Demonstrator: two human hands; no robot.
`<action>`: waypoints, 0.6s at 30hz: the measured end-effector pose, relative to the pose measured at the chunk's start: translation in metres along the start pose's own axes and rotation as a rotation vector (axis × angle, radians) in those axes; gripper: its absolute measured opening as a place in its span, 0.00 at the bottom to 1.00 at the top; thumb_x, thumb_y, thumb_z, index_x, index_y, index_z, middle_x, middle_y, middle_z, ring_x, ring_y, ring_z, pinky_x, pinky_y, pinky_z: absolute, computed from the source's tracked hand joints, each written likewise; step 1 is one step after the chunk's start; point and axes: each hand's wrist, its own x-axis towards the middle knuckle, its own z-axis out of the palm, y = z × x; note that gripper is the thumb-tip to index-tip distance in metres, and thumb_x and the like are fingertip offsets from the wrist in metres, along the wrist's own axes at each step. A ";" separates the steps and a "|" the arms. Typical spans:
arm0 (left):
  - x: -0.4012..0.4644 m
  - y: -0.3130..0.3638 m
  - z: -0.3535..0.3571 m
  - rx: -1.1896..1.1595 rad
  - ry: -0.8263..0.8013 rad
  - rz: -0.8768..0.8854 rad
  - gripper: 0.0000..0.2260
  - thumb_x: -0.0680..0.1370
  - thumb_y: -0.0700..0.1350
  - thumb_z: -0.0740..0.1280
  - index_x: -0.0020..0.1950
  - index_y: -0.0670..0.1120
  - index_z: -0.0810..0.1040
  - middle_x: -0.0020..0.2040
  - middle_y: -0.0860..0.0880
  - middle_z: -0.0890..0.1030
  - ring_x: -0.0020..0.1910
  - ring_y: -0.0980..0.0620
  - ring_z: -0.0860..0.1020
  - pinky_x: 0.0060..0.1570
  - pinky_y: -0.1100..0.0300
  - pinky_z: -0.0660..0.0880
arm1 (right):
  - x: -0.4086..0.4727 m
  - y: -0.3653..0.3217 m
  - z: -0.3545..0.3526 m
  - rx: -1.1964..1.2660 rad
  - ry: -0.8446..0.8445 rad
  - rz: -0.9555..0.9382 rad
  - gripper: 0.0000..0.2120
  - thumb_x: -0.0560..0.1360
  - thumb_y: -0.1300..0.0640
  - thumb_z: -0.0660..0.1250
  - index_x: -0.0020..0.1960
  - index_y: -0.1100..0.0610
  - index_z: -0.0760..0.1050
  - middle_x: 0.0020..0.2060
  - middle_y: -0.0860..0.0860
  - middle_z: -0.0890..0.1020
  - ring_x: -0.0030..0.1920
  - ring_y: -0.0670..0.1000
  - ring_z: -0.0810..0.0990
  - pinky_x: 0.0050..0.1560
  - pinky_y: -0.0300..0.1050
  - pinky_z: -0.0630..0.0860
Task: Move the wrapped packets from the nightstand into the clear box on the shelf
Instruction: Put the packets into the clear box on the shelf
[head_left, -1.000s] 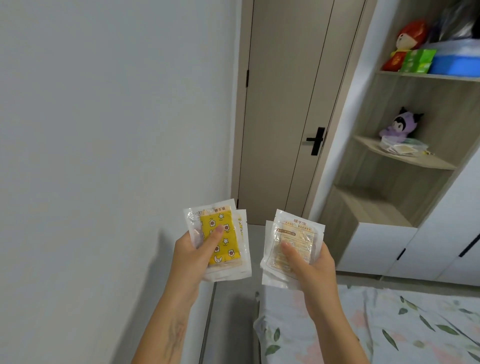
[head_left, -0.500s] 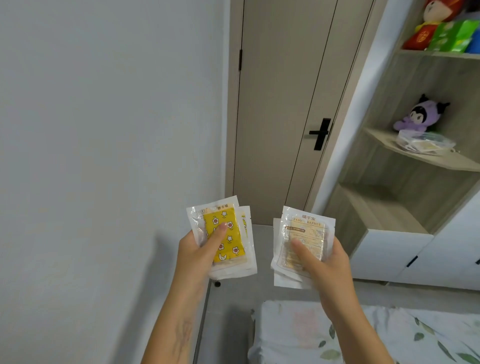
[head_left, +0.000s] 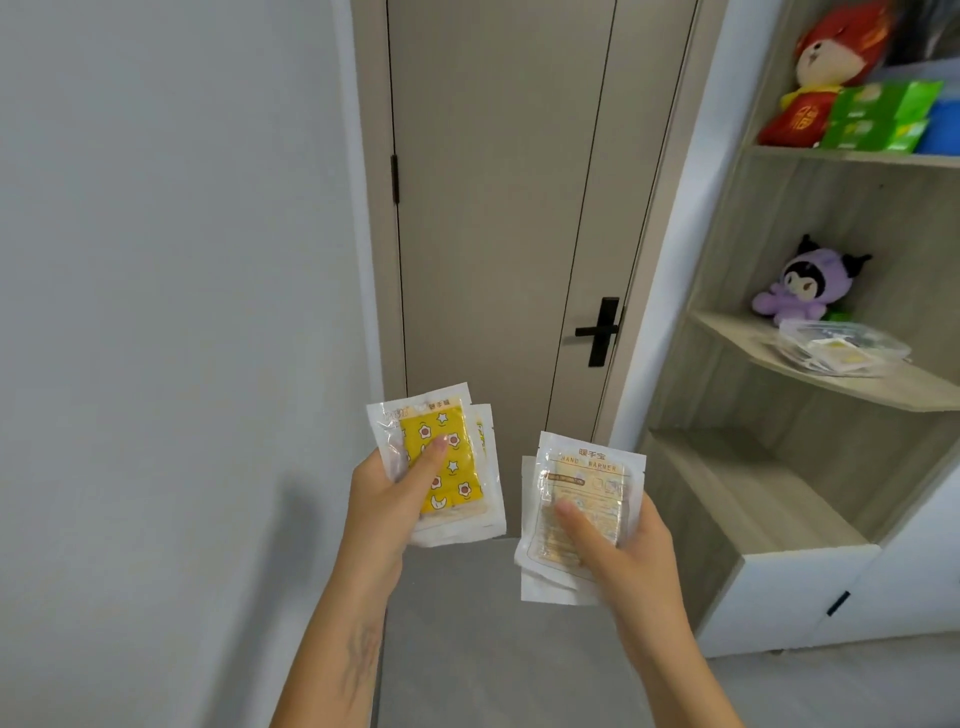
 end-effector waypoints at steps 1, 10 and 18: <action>0.015 0.002 0.010 -0.002 -0.014 -0.006 0.09 0.76 0.48 0.69 0.54 0.50 0.80 0.45 0.53 0.86 0.40 0.55 0.85 0.32 0.64 0.79 | 0.014 -0.002 -0.002 -0.008 0.007 0.000 0.13 0.70 0.56 0.75 0.54 0.49 0.78 0.46 0.44 0.86 0.47 0.46 0.85 0.48 0.47 0.81; 0.109 -0.032 0.090 0.021 -0.125 -0.071 0.07 0.74 0.48 0.70 0.52 0.50 0.81 0.44 0.52 0.86 0.42 0.53 0.85 0.40 0.56 0.81 | 0.134 0.020 -0.033 -0.058 0.120 0.027 0.13 0.70 0.54 0.75 0.53 0.48 0.78 0.46 0.43 0.85 0.47 0.45 0.84 0.48 0.44 0.80; 0.275 -0.059 0.150 0.074 -0.216 -0.089 0.06 0.75 0.45 0.71 0.51 0.47 0.82 0.43 0.50 0.87 0.42 0.51 0.85 0.44 0.55 0.80 | 0.296 0.056 -0.024 -0.020 0.231 0.023 0.14 0.70 0.55 0.75 0.54 0.50 0.78 0.47 0.45 0.85 0.48 0.46 0.84 0.53 0.49 0.80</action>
